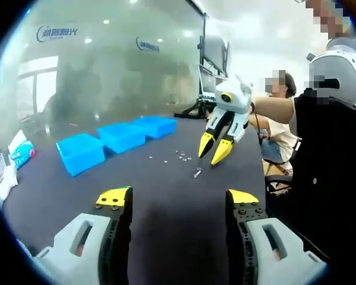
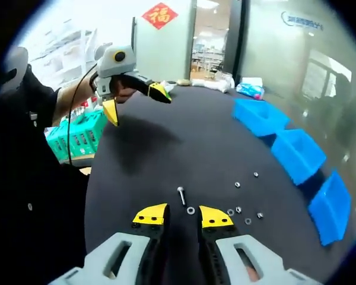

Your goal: Sort the screws, nuts, and washers into the corresponding bins

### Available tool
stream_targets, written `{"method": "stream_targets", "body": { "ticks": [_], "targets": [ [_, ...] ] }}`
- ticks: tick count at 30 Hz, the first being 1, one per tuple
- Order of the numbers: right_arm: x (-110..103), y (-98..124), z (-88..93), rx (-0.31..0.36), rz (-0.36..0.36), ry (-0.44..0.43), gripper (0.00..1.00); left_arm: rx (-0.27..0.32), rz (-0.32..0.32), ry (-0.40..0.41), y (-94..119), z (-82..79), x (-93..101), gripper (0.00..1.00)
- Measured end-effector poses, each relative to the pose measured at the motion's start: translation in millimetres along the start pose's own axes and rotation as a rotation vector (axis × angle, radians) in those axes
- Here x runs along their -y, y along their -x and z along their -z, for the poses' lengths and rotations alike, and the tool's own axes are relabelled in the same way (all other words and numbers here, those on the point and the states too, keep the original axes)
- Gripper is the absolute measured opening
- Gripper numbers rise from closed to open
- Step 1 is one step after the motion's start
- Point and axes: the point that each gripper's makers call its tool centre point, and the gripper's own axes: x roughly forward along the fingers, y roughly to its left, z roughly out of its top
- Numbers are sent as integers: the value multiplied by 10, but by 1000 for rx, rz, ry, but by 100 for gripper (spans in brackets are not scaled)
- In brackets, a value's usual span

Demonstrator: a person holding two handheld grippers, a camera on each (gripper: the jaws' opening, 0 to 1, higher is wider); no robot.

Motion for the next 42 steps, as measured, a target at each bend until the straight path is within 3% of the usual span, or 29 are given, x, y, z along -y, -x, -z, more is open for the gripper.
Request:
{"method": "stream_targets", "body": {
  "ticks": [9,18,26,34,42],
  "targets": [
    [-70,-235,-33,-29,-58,26,12,-3,-2,12,1,36,-1,62],
    [-66,-325,8,-50,-73,30,9,-2,-9,20,18,54,-27,62],
    [-97,-333,8,-54,-84,12,1,0,-14,24,24,68,-41,62],
    [-103,-314,11,-50,-76,-23,1,3,-16,21,29,53,-36,62],
    [-63,-108,3,1,-31,-59,1,5,-14,15,20,27,-49,62]
  ]
}}
